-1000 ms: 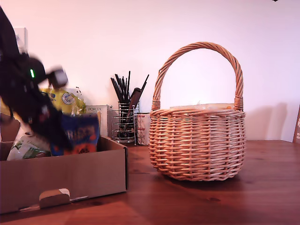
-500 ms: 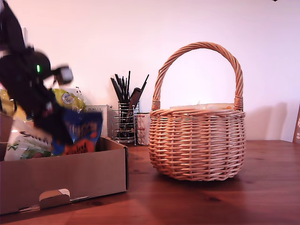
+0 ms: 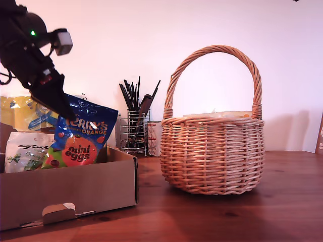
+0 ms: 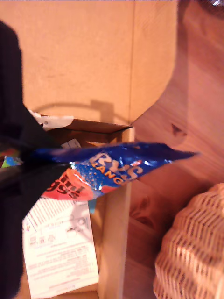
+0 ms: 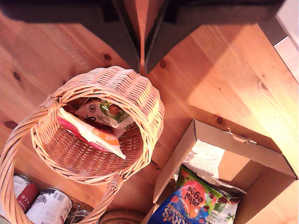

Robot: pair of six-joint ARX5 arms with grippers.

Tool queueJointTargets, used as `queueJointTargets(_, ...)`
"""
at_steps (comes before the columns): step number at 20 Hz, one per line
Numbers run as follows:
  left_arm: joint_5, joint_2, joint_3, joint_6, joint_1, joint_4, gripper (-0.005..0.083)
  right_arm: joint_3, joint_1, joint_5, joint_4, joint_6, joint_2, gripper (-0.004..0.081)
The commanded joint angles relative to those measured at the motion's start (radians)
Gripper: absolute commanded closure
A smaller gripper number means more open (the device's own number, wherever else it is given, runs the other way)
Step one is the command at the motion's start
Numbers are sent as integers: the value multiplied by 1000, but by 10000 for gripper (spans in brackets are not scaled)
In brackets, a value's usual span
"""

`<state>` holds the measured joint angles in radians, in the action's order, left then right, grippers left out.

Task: Move the bags of Easter eggs from the cardboard box on the left into the woven basket on the right side.

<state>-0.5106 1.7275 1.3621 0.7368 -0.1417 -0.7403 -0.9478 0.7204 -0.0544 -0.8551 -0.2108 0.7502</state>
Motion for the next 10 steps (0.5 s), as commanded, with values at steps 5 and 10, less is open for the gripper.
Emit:
queueJointTargets(5, -21, -18, 9, -3, 1, -72, 794, 13, -2, 4, -2, -5, -1, 783)
queueJointTargets(10, -24, 23, -4, -5, 1, -61, 794, 13, -2, 4, -3, -5, -1, 783)
